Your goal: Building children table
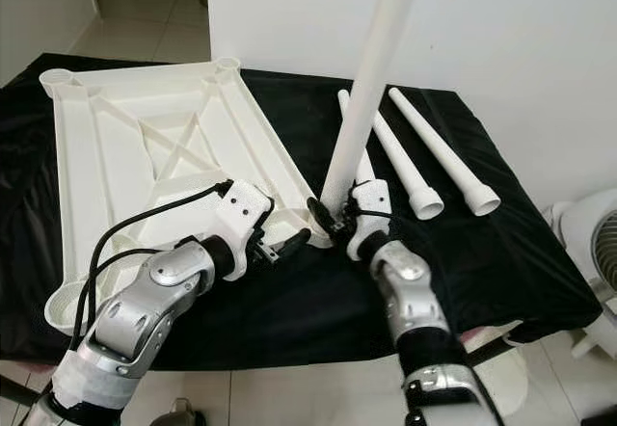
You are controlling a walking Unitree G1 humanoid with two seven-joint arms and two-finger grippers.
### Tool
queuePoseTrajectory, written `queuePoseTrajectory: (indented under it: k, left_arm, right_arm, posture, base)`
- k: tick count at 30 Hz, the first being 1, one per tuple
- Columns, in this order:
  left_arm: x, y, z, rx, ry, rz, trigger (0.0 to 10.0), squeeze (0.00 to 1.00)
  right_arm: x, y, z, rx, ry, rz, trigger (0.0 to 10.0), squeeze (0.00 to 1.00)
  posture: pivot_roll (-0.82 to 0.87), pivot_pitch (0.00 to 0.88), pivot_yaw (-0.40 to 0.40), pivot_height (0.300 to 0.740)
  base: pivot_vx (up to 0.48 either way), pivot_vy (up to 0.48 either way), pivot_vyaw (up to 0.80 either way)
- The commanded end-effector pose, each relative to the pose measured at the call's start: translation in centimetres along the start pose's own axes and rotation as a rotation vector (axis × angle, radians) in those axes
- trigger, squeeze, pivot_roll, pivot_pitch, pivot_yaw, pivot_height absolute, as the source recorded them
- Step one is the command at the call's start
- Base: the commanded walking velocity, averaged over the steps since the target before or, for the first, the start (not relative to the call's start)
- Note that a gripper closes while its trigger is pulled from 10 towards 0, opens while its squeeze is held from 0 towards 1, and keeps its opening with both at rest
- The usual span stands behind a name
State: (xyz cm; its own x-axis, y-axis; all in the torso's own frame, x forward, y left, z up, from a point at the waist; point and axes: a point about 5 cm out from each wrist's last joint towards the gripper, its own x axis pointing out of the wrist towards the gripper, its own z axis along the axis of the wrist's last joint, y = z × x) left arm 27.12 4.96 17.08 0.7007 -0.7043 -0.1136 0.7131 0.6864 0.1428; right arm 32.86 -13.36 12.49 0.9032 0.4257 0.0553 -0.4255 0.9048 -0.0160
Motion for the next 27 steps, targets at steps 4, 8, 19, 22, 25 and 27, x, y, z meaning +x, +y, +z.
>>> queuePoseTrajectory:
  k: [4,8,19,22,25,27]
  left_arm:
    - [0.1,-0.6,-0.2,-0.001,0.008,-0.023,10.0,0.0]
    - [0.1,-0.6,-0.2,-0.002,0.008,-0.025,10.0,0.0]
    - [0.3,-0.6,-0.1,0.002,0.005,-0.027,10.0,0.0]
    - [0.3,-0.5,-0.1,0.004,0.006,-0.025,10.0,0.0]
    - [0.2,-0.3,-0.1,0.008,0.008,-0.018,10.0,0.0]
    - [0.2,-0.3,-0.1,0.008,0.008,-0.018,10.0,0.0]
  right_arm:
    - [-0.2,1.5,-1.1,0.049,0.062,-0.153,0.0,0.0]
    - [0.0,2.3,-0.9,0.085,0.053,-0.219,0.0,0.0]
    - [0.4,3.9,1.1,0.112,-0.051,-0.17,10.0,1.0]
    - [0.2,3.9,1.5,0.122,-0.071,-0.136,10.0,1.0]
    - [-0.1,3.3,2.3,0.083,-0.107,-0.079,10.0,1.0]
    - [-0.1,3.3,2.3,0.083,-0.107,-0.079,10.0,1.0]
  posture:
    - [0.07,0.009,-0.096,0.74]
    - [0.08,0.008,-0.097,0.74]
    - [0.08,0.002,-0.093,0.74]
    - [0.08,0.003,-0.093,0.74]
    - [0.08,0.007,-0.091,0.74]
    - [0.08,0.007,-0.091,0.74]
  base:
    - [0.0,0.0,0.0]
    - [0.0,0.0,0.0]
    - [0.0,0.0,0.0]
    - [0.0,0.0,0.0]
    - [0.0,0.0,0.0]
    - [0.0,0.0,0.0]
